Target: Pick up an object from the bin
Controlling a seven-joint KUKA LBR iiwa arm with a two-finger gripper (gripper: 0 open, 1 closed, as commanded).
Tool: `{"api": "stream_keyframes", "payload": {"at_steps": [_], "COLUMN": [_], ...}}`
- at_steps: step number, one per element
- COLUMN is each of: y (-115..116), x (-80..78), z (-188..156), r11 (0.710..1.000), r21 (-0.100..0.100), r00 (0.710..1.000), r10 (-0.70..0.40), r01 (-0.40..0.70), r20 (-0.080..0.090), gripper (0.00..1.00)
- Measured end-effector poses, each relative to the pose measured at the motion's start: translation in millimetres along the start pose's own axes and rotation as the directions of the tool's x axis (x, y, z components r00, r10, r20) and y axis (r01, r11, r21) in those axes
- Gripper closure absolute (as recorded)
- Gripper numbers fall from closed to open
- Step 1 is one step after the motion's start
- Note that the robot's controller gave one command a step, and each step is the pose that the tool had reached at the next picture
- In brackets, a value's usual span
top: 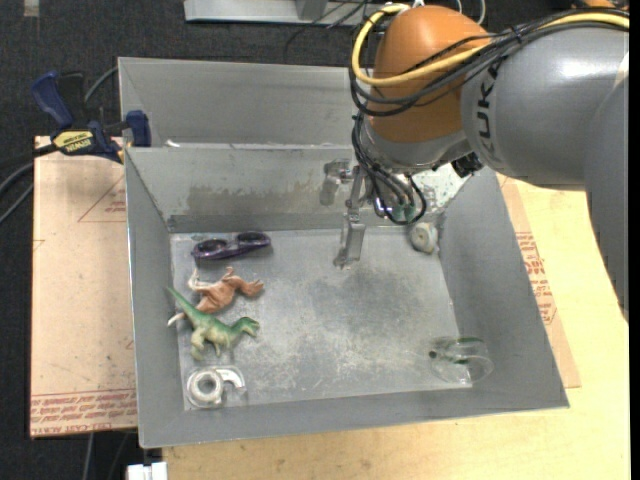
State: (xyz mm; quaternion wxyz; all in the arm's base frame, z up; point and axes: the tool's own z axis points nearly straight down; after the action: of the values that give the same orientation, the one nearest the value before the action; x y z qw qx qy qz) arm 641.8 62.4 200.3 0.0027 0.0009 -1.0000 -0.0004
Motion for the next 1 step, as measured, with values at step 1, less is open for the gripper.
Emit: {"api": "stream_keyframes", "payload": {"at_steps": [1], "y": [-0.5], "x": [-1.5], "z": [-5.2], "r11": [1.000], "r21": [0.000], "r00": [1.000], "r10": [0.002], "r01": [-0.002], "r20": [0.008], "gripper": [0.00]}}
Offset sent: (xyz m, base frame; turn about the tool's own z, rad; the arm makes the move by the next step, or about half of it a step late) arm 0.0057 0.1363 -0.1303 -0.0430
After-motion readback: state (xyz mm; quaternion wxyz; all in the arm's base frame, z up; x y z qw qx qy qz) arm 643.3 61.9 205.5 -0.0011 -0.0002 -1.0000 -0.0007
